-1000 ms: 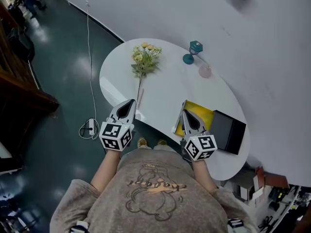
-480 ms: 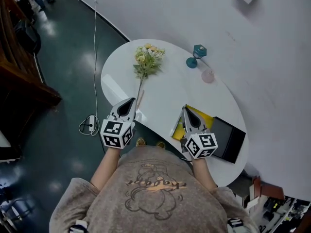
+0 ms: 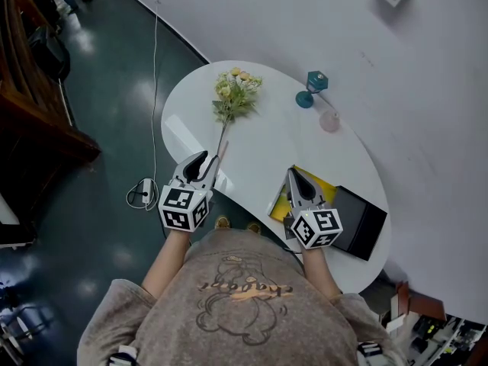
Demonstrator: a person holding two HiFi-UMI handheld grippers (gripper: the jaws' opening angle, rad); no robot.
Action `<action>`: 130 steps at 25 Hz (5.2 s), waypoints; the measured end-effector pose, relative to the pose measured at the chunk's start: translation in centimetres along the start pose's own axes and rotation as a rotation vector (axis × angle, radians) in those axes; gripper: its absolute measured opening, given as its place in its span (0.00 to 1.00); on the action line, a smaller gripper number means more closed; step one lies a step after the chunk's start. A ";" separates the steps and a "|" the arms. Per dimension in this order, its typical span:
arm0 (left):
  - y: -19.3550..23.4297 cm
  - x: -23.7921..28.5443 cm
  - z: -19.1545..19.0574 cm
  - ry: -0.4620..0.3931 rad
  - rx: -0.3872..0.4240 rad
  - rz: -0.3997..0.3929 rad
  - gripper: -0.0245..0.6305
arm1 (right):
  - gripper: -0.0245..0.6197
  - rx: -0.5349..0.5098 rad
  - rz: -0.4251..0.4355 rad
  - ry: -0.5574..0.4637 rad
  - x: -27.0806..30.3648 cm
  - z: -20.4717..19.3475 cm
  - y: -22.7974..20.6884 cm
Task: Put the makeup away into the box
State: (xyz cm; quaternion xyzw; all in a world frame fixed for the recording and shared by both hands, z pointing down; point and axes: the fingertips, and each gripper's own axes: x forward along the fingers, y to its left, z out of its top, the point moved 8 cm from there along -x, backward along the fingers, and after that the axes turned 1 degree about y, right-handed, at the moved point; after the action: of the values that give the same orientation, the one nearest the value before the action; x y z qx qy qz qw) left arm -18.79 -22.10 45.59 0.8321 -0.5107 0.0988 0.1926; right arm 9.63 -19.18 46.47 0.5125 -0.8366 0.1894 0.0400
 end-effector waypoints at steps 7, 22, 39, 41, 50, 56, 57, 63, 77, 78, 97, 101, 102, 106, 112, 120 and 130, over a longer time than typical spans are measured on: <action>-0.9 1.0 -0.4 0.036 0.013 -0.037 0.34 | 0.04 0.000 0.001 0.004 -0.6 0.1 -0.8; -0.2 4.2 -3.6 0.144 0.055 -0.005 0.57 | 0.04 0.012 -0.029 -0.005 -1.9 0.0 -2.3; 2.8 8.9 -11.2 0.370 0.065 0.033 0.56 | 0.04 0.033 -0.101 0.010 -3.7 -0.9 -3.0; 3.0 9.3 -11.8 0.392 0.072 0.043 0.54 | 0.04 0.035 -0.113 0.011 -3.9 -1.0 -3.2; 3.7 10.0 -14.1 0.457 0.124 0.098 0.40 | 0.04 0.052 -0.162 0.010 -4.7 -1.5 -4.0; 3.8 10.2 -14.6 0.478 0.123 0.095 0.35 | 0.04 0.055 -0.175 0.011 -4.9 -1.5 -4.1; 3.8 10.2 -14.8 0.483 0.123 0.095 0.34 | 0.04 0.056 -0.179 0.011 -5.0 -1.6 -4.2; 3.7 10.5 -15.3 0.499 0.136 0.102 0.26 | 0.04 0.060 -0.195 0.012 -5.4 -1.8 -4.5; 3.4 10.6 -14.8 0.480 0.139 0.108 0.16 | 0.04 0.062 -0.202 0.011 -5.6 -1.9 -4.6; 3.4 10.7 -14.7 0.473 0.140 0.105 0.16 | 0.04 0.062 -0.203 0.011 -5.7 -1.9 -4.6; -0.8 10.9 -6.9 0.287 0.109 -0.047 0.16 | 0.04 0.065 -0.223 -0.013 -6.3 -1.6 -5.0; -2.7 11.1 -5.4 0.263 0.134 -0.109 0.16 | 0.04 0.067 -0.240 -0.026 -6.9 -1.5 -5.2; -3.2 11.2 -5.1 0.257 0.138 -0.125 0.16 | 0.04 0.068 -0.246 -0.030 -7.1 -1.5 -5.3; -5.5 11.7 -4.1 0.238 0.163 -0.194 0.16 | 0.04 0.077 -0.277 -0.046 -8.1 -1.6 -5.7; -9.2 12.6 -3.0 0.229 0.176 -0.305 0.16 | 0.04 0.099 -0.334 -0.067 -10.1 -2.0 -6.3; -13.5 13.9 -2.1 0.229 0.196 -0.424 0.16 | 0.04 0.129 -0.420 -0.097 -13.3 -2.7 -7.3; -18.4 15.3 -2.4 0.268 0.260 -0.549 0.16 | 0.04 0.163 -0.501 -0.120 -16.3 -3.5 -8.2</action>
State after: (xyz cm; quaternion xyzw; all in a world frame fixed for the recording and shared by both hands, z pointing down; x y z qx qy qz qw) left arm 4.62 -26.07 49.26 0.9358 -0.2208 0.2160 0.1696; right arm 24.01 -7.49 47.74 0.7153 -0.6665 0.2097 -0.0053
